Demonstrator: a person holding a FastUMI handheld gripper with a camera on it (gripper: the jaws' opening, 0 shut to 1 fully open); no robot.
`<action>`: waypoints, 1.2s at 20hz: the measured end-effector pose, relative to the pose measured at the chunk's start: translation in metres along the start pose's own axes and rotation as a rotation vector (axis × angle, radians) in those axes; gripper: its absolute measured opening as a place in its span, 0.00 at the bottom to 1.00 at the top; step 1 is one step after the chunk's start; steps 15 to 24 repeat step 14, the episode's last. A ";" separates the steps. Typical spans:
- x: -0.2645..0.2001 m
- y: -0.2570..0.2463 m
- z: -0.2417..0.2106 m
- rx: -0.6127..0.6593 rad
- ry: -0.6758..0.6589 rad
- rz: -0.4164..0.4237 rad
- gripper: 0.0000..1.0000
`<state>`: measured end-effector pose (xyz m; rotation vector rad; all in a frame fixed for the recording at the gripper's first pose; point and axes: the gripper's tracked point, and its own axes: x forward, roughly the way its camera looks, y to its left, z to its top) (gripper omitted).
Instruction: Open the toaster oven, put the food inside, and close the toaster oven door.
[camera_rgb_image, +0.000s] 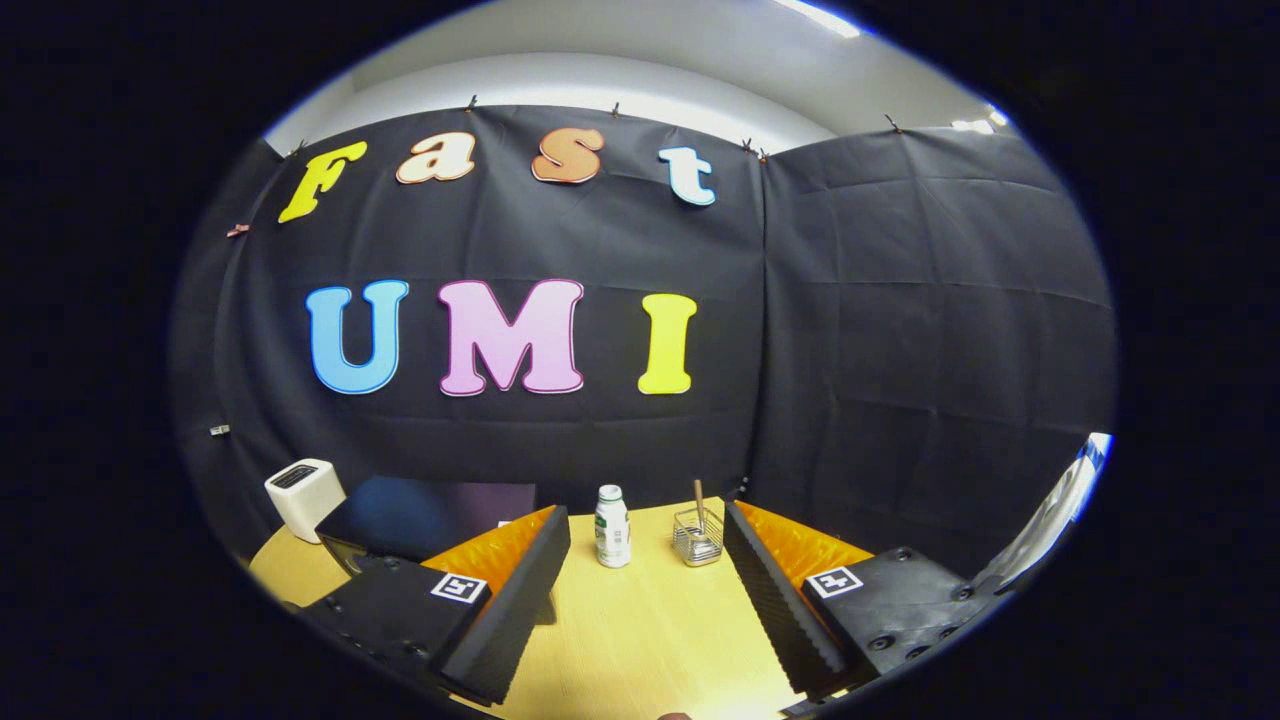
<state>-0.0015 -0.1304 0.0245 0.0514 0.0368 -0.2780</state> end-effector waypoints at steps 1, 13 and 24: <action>-0.002 -0.003 0.000 0.005 0.001 -0.007 1.00; -0.004 0.008 0.022 0.057 -0.036 0.041 1.00; -0.002 0.008 0.023 0.066 -0.039 0.043 1.00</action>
